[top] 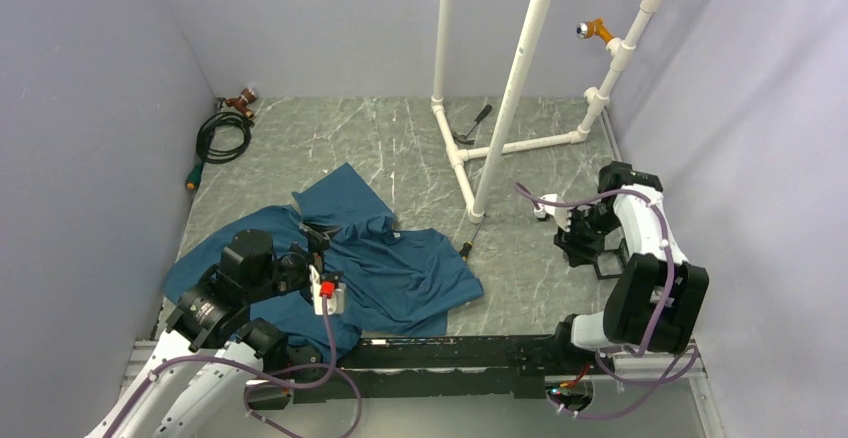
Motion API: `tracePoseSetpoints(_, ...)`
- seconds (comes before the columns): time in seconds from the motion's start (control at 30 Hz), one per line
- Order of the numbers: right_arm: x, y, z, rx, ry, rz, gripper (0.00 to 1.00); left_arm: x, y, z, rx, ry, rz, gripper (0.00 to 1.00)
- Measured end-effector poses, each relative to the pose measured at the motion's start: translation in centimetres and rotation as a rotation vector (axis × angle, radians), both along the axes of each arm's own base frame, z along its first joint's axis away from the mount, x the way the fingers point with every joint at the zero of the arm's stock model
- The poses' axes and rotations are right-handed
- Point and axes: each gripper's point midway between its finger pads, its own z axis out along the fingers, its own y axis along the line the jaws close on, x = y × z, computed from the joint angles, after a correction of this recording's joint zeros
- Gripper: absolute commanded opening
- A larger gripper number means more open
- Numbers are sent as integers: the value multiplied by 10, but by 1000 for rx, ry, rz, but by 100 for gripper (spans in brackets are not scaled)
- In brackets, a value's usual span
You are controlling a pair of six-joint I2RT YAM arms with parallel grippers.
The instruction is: Remove the brooch from the garment
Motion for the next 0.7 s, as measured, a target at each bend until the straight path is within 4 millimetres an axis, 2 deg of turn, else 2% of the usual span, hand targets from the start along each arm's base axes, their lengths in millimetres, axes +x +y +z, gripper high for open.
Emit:
tracePoseSetpoints(0.2,6,-39,-13,-96,24,21,22,0,0,-14,-2,106,40,99)
tracePoseSetpoints(0.43,11,-68,-20,-199,-4,67,23,4,0,-28,-13,243,117,100)
tracePoseSetpoints(0.7,5,-101,-37,-260,19,56,24,12,-2,-30,-54,370,215,99)
